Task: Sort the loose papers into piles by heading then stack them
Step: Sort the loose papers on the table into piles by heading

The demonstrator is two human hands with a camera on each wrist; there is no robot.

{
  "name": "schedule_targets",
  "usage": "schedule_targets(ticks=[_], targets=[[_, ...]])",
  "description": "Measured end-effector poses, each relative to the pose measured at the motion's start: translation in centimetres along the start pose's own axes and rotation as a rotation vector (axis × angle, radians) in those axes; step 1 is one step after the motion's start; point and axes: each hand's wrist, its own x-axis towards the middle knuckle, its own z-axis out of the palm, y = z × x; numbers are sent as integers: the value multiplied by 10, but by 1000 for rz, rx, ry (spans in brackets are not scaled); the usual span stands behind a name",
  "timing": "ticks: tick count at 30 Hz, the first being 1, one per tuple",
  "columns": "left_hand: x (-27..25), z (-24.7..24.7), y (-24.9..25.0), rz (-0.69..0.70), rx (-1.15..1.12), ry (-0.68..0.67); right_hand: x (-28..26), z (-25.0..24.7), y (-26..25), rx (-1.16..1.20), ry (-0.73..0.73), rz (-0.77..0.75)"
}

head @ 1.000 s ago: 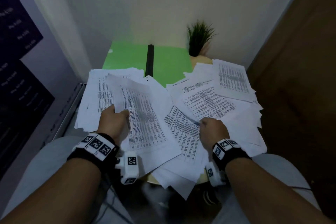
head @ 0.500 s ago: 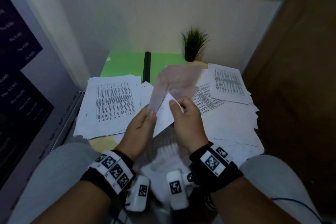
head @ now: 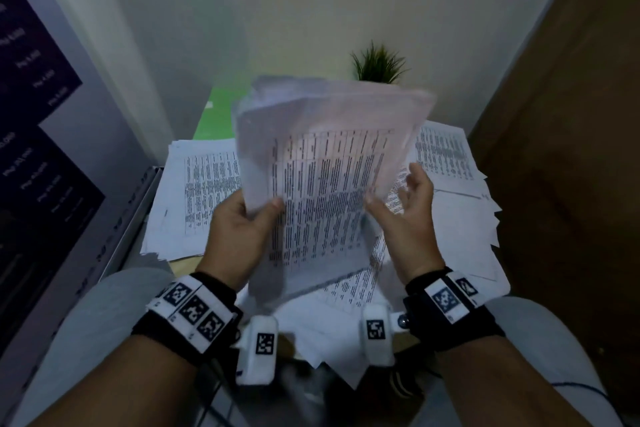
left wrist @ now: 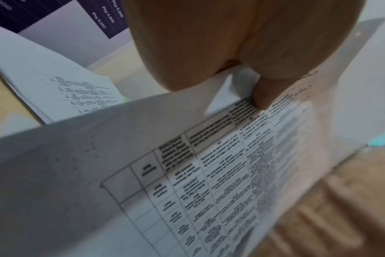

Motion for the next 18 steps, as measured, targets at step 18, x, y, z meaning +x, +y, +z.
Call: schedule_targets(ticks=[18], targets=[[14,-2,-62,-383,341,-128,-11,21,77,-227,-91,286]])
